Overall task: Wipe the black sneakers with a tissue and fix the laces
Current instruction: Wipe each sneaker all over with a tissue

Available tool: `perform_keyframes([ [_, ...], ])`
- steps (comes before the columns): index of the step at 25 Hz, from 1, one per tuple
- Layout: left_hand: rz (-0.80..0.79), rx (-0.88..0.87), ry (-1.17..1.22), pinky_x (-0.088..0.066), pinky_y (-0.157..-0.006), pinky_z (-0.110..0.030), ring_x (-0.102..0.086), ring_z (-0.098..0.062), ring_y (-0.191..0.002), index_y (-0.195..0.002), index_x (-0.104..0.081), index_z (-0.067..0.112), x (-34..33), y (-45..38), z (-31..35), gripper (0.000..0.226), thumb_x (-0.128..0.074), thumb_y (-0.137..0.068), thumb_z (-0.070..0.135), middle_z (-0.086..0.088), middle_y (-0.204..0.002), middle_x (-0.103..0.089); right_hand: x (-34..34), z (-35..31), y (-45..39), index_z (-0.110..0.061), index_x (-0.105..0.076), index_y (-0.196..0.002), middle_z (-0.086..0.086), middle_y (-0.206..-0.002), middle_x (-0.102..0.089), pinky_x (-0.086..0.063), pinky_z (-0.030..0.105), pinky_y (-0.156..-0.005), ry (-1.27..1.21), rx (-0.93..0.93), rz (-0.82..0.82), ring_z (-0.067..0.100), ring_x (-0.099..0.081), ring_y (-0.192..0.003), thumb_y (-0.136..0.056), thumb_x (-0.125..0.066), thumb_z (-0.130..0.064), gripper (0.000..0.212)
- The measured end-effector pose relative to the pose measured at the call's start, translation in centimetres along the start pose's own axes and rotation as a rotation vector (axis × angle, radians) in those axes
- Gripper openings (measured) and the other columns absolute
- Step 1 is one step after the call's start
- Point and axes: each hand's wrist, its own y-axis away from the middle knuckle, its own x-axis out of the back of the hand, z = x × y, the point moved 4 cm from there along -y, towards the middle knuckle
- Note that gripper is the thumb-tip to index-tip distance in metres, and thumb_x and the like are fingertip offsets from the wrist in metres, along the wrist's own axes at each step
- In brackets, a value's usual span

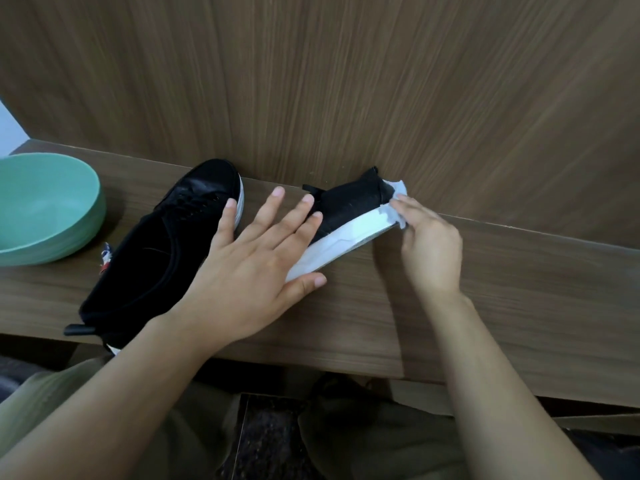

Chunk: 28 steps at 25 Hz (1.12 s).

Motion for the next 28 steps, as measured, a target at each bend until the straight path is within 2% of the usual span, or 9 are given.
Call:
perform_keyframes([
  [3,-0.024,0.01,0.054,0.004,-0.109,-0.052,0.006,-0.012,-0.143,-0.146,-0.019,0.027,-0.4,-0.1,-0.5,0.072,-0.014,-0.086,0.067,0.016,-0.153,-0.009,0.4,-4.2,1.5,-0.015,-0.073,-0.105,-0.001,-0.115,-0.069,-0.043,0.021,-0.087,-0.08,0.124,0.015,0.014,-0.065,-0.106,-0.074,-0.048,0.005,0.045],
  [6,-0.049,0.05,0.178,0.007,-0.112,-0.046,0.013,-0.003,-0.142,-0.146,-0.009,0.036,-0.8,0.0,-1.9,0.074,-0.008,-0.082,0.073,0.026,-0.151,0.001,0.6,-9.1,4.7,-0.014,-0.071,-0.108,-0.002,-0.116,-0.068,-0.044,0.017,-0.09,-0.119,0.304,0.019,0.007,-0.062,-0.109,-0.074,-0.054,0.005,0.043],
  [9,-0.086,0.043,0.296,0.003,-0.115,-0.041,0.013,0.005,-0.14,-0.144,-0.005,0.041,-1.0,0.2,-2.2,0.073,-0.007,-0.079,0.076,0.03,-0.15,0.003,0.2,-8.2,4.8,-0.013,-0.07,-0.11,-0.001,-0.117,-0.068,-0.048,0.019,-0.091,-0.07,0.334,0.025,0.009,-0.062,-0.11,-0.071,-0.06,0.011,0.047],
  [12,-0.118,0.003,0.401,-0.008,-0.117,-0.043,0.003,0.009,-0.139,-0.143,-0.007,0.045,-0.7,0.3,-1.8,0.068,-0.017,-0.081,0.071,0.033,-0.15,-0.002,-0.1,-4.2,2.2,-0.013,-0.071,-0.107,0.001,-0.117,-0.068,-0.05,0.023,-0.087,-0.034,0.184,0.054,0.016,-0.064,-0.108,-0.064,-0.061,0.018,0.054],
  [15,-0.116,-0.066,0.435,-0.018,-0.116,-0.041,-0.004,0.012,-0.138,-0.144,-0.012,0.044,-0.6,0.5,-1.0,0.064,-0.026,-0.085,0.063,0.034,-0.149,-0.009,0.7,-1.5,0.9,-0.01,-0.072,-0.105,0.003,-0.115,-0.069,-0.039,0.016,-0.091,-0.002,0.09,0.092,0.017,-0.064,-0.109,-0.073,-0.052,0.012,0.044],
  [17,-0.081,-0.148,0.361,-0.022,-0.114,-0.039,-0.009,0.008,-0.14,-0.145,-0.019,0.039,-0.5,0.8,-0.5,0.061,-0.031,-0.088,0.058,0.029,-0.151,-0.015,1.3,0.9,0.6,-0.012,-0.07,-0.11,0.003,-0.116,-0.069,-0.038,0.016,-0.091,-0.101,-0.126,0.051,0.017,-0.063,-0.108,-0.081,-0.05,0.009,0.041],
  [21,-0.021,-0.331,0.115,-0.018,-0.114,-0.047,-0.011,-0.008,-0.144,-0.147,-0.021,0.032,-1.4,1.4,0.5,0.062,-0.036,-0.091,0.053,0.016,-0.154,-0.02,2.2,4.6,1.4,-0.024,-0.068,-0.102,-0.004,-0.104,-0.07,-0.05,0.036,-0.089,-0.436,-0.542,-0.004,0.016,-0.063,-0.099,-0.084,-0.044,-0.006,0.035],
  [25,0.051,-0.147,-0.092,-0.012,-0.11,-0.058,-0.014,-0.018,-0.143,-0.144,-0.03,0.031,-1.8,0.2,-0.6,0.068,-0.056,-0.082,0.04,0.008,-0.153,-0.027,3.3,4.8,3.1,-0.015,-0.061,-0.082,0.005,-0.078,-0.066,-0.047,0.026,-0.061,-0.246,-0.703,-0.187,0.026,-0.062,-0.073,-0.084,-0.045,-0.007,0.018],
  [28,-0.049,0.013,-0.03,-0.019,-0.108,-0.057,-0.021,-0.017,-0.141,-0.142,-0.032,0.029,-3.2,-0.6,-1.2,0.068,-0.065,-0.083,0.023,0.004,-0.149,-0.037,4.6,3.6,4.0,-0.01,-0.052,-0.069,0.005,-0.059,-0.059,-0.04,0.021,-0.043,-0.195,-0.708,-0.358,0.02,-0.056,-0.048,-0.081,-0.045,-0.008,0.014],
])
